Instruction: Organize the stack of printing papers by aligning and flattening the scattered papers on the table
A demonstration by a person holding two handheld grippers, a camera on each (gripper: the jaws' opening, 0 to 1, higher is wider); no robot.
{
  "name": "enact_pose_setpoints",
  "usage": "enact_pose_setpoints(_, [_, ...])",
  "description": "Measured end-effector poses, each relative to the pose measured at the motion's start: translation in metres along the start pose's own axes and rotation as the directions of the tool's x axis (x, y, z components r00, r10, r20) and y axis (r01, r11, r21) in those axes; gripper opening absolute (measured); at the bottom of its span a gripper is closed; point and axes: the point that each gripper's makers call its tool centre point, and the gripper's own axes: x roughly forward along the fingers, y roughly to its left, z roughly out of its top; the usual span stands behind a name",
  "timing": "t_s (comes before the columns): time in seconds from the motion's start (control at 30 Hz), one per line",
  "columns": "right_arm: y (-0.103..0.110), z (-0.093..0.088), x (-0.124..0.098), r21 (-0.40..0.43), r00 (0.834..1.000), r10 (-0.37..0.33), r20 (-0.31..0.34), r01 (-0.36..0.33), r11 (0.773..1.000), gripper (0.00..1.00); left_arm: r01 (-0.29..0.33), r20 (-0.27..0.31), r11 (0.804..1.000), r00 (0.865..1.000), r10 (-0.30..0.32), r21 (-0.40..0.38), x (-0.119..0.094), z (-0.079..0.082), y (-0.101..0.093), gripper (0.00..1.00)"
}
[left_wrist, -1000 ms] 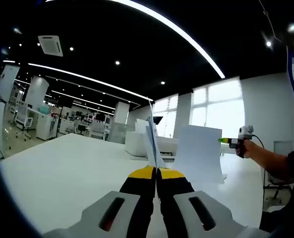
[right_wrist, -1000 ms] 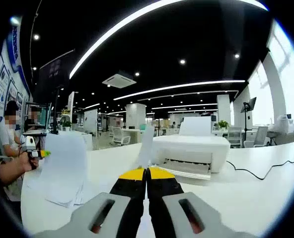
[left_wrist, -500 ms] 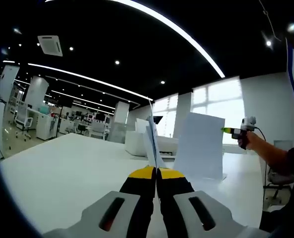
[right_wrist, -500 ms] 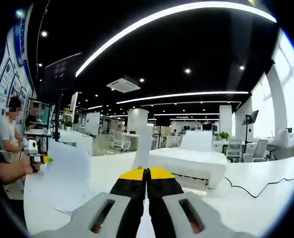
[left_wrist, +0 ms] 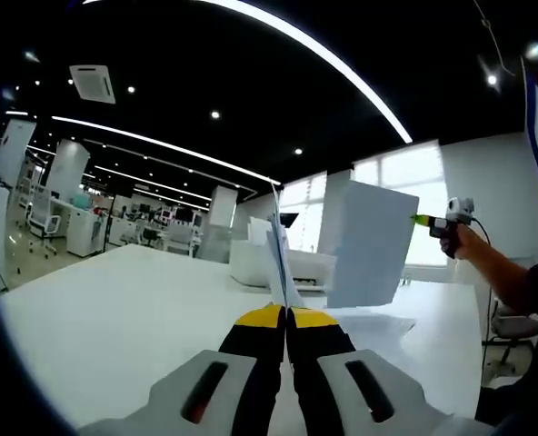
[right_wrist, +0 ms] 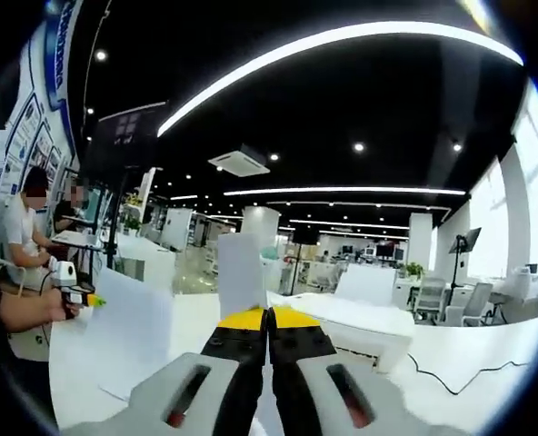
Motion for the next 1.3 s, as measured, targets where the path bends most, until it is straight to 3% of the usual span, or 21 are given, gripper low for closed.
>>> enact_pose_setpoints(0.6, [0.021, 0.025, -0.002, -0.045, 0.999, 0.04, 0.019, -0.039, 0.998, 0.0, 0.007, 0.002, 1.0, 1.0, -0.007, -0.004, 0.0, 0.0, -0.001, 0.06])
enact_pose_setpoints(1.3, [0.081, 0.05, -0.006, -0.095, 0.986, 0.164, 0.034, -0.16, 0.983, 0.0, 0.01, 0.001, 1.0, 1.0, -0.01, -0.003, 0.001, -0.001, -0.001, 0.06])
